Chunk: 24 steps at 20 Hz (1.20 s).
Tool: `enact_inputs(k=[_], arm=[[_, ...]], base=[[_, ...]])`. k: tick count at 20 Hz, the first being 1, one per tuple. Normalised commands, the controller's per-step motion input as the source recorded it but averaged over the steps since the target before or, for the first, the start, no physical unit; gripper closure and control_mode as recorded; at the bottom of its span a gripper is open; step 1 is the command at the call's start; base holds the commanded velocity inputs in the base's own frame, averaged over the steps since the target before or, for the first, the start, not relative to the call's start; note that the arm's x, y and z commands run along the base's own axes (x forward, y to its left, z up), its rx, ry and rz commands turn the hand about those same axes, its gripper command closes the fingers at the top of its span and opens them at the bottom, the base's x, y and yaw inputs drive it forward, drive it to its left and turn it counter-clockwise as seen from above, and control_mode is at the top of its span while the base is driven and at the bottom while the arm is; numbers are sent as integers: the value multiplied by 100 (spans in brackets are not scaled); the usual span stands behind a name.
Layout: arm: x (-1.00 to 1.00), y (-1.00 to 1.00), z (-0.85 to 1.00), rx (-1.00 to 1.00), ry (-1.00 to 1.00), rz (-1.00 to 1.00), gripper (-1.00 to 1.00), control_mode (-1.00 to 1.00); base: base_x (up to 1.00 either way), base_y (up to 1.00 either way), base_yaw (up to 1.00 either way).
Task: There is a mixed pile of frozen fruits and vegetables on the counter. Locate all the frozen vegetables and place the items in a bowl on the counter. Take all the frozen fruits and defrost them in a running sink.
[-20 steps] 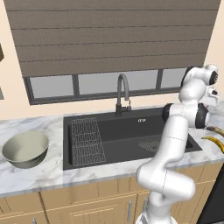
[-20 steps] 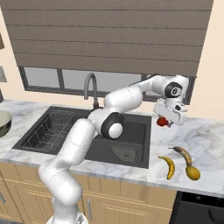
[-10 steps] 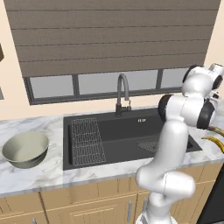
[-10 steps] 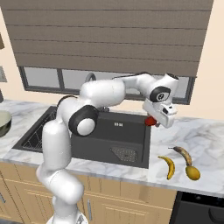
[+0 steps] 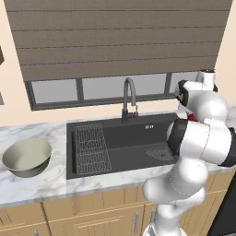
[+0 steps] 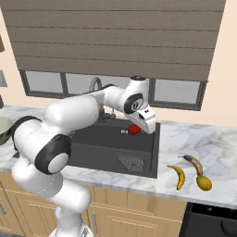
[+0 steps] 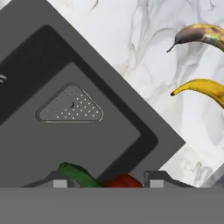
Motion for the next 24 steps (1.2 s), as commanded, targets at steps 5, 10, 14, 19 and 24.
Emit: enact_inputs(k=[5, 10, 14, 19, 24], arm=[[-12, 98, 44, -17, 5, 0, 100, -100], [-20, 100, 25, -15, 2, 0, 100, -100], [-23, 100, 20, -14, 0, 0, 100, -100], [-16, 100, 16, -8, 0, 2, 100, -100], [-2, 100, 17, -2, 5, 7, 100, -100]], base=[[0, 0, 0], [0, 0, 0], [0, 0, 0], [0, 0, 0], [0, 0, 0]])
